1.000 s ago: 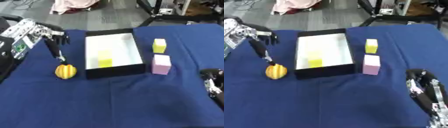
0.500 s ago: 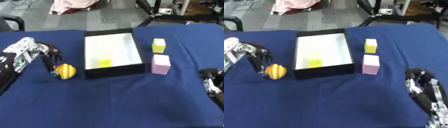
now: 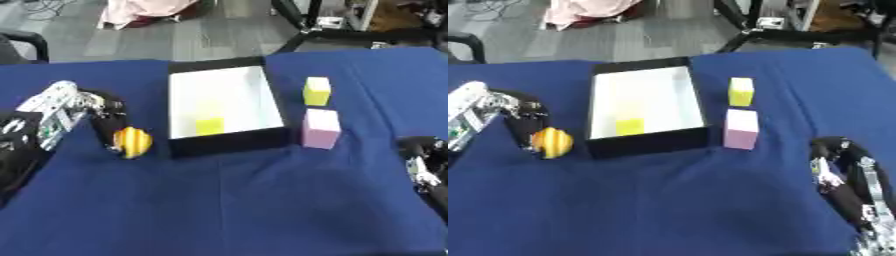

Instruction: Pick up objects on the table and place them in the box.

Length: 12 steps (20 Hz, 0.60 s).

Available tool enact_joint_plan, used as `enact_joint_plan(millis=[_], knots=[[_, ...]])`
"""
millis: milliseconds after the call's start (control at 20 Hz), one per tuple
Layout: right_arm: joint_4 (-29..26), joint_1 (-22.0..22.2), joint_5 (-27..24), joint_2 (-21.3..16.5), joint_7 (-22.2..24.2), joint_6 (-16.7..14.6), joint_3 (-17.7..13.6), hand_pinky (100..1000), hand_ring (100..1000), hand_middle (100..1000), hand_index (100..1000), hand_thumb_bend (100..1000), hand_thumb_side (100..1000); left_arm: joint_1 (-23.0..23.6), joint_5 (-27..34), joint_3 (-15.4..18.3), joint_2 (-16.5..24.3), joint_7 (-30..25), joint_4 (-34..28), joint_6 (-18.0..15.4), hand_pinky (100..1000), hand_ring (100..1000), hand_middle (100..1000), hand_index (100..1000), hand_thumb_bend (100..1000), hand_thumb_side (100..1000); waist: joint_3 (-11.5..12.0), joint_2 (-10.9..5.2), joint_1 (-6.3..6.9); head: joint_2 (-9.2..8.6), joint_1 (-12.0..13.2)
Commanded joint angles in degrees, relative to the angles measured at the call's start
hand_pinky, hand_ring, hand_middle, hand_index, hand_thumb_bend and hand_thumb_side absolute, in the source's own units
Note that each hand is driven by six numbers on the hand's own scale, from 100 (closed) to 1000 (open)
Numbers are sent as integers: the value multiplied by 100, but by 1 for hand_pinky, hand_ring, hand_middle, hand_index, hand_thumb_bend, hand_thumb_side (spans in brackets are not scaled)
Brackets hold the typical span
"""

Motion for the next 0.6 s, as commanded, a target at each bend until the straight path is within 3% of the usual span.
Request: enact_joint_plan(millis=[50, 200, 400, 600], knots=[[-44, -40, 8, -83, -14, -6, -31, 735, 736, 630, 633, 100, 490, -120, -17, 87, 120, 231, -128, 20, 611, 377, 317, 515, 364, 142, -8, -153, 14, -11, -17], [-43, -34, 8, -85, -22, -5, -38, 735, 736, 630, 633, 100, 490, -245, -84, 278, 219, 447, -524, 198, 619, 374, 308, 514, 377, 163, -6, -162, 13, -11, -35], [-36, -12, 9, -91, -19, -6, -31, 736, 735, 629, 633, 100, 490, -761, -385, 592, 267, 635, -1190, 504, 640, 389, 322, 530, 403, 199, 16, -182, 9, -11, -28], [-27, 4, 1, -83, -11, -6, -22, 736, 735, 629, 634, 100, 491, -1427, -1014, 706, -264, 923, -1050, 628, 678, 457, 388, 596, 439, 223, 5, -198, -10, -11, -5]])
